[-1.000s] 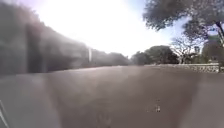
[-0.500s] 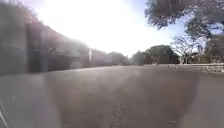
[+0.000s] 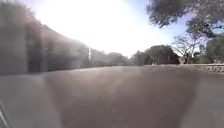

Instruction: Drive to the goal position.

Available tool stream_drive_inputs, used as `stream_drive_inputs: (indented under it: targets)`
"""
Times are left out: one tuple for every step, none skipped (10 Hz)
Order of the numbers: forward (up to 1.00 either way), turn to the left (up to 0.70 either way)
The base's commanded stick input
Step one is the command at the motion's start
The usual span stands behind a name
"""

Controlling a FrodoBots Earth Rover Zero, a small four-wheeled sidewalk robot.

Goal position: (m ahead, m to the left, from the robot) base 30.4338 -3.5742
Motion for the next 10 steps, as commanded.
stream_drive_inputs:
  targets:
    - [1.00, 0.00]
    - [1.00, 0.00]
    - [1.00, 0.00]
    - [1.00, 0.00]
    - [1.00, 0.00]
    - [1.00, 0.00]
    - [1.00, 0.00]
    - [1.00, 0.00]
    - [1.00, 0.00]
    - [1.00, 0.00]
